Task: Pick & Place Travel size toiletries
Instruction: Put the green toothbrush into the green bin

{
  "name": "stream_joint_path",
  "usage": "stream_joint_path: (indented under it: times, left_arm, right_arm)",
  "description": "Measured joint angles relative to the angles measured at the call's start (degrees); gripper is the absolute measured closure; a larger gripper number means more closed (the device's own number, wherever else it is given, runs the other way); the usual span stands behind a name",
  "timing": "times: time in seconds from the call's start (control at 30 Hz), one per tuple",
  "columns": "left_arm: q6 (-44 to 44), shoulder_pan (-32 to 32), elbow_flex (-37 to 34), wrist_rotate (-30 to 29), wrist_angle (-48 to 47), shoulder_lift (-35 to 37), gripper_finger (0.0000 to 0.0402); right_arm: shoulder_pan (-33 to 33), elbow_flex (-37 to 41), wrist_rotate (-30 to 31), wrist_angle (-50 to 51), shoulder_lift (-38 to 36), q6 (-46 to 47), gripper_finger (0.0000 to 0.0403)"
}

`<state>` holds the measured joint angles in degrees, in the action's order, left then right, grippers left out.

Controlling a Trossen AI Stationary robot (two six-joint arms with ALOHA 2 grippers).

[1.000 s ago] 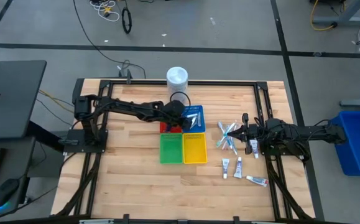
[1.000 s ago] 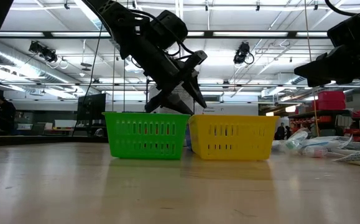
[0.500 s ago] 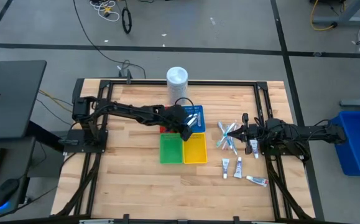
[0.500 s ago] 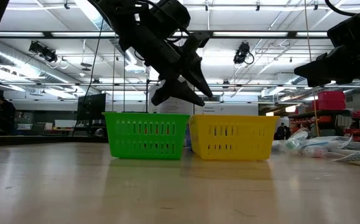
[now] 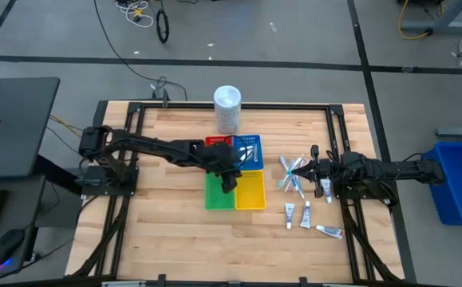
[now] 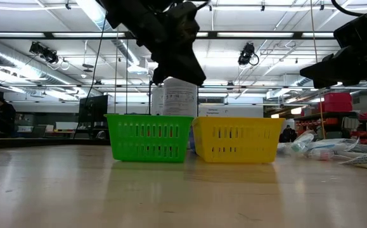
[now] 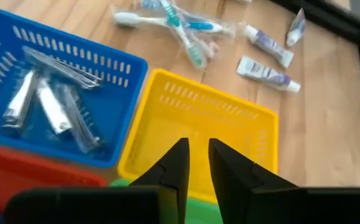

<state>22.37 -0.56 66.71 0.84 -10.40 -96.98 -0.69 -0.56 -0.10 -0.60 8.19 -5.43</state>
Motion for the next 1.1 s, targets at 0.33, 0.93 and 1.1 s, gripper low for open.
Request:
stream_joint_path:
  times: [0.33, 0.93, 1.1]
  left_arm:
    - [-4.3, 1.5, 0.0, 1.3, -5.6, 0.1, 0.0347]
    - [-6.8, 4.2, -8.6, -3.2, -5.5, 9.2, 0.0347]
    - [-6.8, 4.2, -11.1, -4.7, -5.8, 13.1, 0.0350]
  right_arm:
    - [0.0, 0.0, 0.0, 0.0, 0.0, 0.0, 0.0389]
    - [0.0, 0.0, 0.0, 0.0, 0.7, 0.0, 0.0390]
    - [0.0, 0.0, 0.0, 0.0, 0.8, 0.0, 0.0390]
